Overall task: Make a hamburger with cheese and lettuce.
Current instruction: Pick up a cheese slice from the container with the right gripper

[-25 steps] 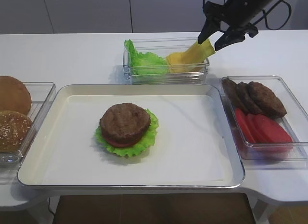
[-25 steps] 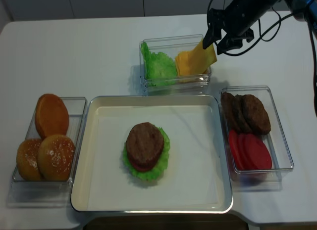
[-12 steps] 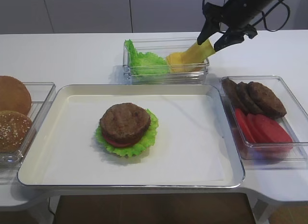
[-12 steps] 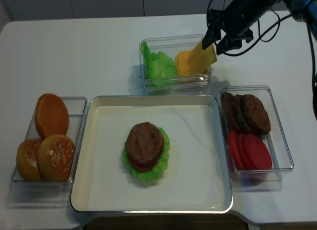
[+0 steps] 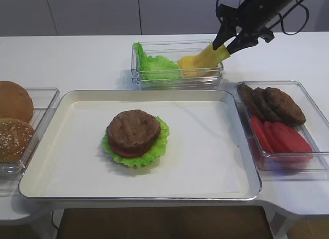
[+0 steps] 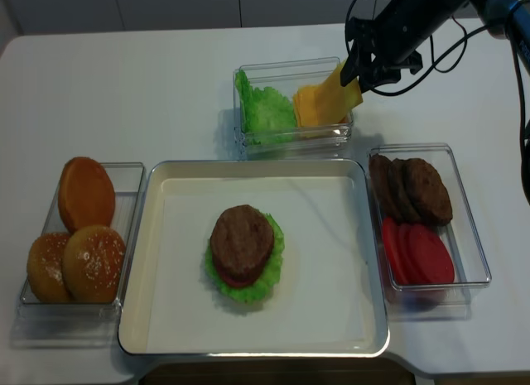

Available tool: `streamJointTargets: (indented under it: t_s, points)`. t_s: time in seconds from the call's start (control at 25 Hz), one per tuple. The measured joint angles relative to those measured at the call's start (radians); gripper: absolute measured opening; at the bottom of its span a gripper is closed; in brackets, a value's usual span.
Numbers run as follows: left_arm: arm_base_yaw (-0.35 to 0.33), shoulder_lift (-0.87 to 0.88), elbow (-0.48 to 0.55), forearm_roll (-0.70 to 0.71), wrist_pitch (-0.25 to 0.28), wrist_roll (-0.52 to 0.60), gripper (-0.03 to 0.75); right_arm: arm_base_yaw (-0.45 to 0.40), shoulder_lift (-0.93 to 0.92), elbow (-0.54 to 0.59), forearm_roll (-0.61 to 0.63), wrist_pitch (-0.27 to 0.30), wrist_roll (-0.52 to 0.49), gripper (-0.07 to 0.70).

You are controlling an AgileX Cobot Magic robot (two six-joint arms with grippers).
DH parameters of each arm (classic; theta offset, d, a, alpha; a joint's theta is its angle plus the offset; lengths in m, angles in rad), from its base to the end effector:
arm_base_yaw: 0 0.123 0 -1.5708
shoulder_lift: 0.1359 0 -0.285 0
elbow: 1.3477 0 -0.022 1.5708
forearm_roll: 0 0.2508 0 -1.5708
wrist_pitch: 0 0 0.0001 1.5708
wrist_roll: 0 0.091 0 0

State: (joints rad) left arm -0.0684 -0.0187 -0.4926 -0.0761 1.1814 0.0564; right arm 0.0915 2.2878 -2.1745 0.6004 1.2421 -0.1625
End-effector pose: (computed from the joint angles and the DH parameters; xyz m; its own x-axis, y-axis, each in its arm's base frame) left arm -0.0129 -0.0055 0.2658 -0.5446 0.0648 -0.8362 0.1418 0.9898 -0.0157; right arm 0.4869 0.0936 0.2541 -0.9432 -0.0399 -0.3298 -0.2162 0.8275 0.5183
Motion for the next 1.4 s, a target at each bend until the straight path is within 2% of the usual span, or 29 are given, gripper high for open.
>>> streamJointTargets:
  t_s: [0.24,0.44,0.72,0.88,1.12,1.4]
  points:
    - [0.000,0.000,0.000,0.000,0.000,0.000,0.283,0.000,0.000,0.000,0.000,0.000,0.000,0.333]
    - [0.000,0.000,0.000,0.000,0.000,0.000,0.283,0.000,0.000,0.000,0.000,0.000,0.000,0.267]
    - [0.000,0.000,0.000,0.000,0.000,0.000,0.283,0.000,0.000,0.000,0.000,-0.002,0.000,0.239]
    - [0.000,0.000,0.000,0.000,0.000,0.000,0.283,0.000,0.000,0.000,0.000,-0.002,0.000,0.168]
    - [0.000,0.000,0.000,0.000,0.000,0.000,0.283,0.000,0.000,0.000,0.000,-0.002,0.000,0.126]
    - [0.000,0.000,0.000,0.000,0.000,0.000,0.283,0.000,0.000,0.000,-0.008,-0.002,0.000,0.041]
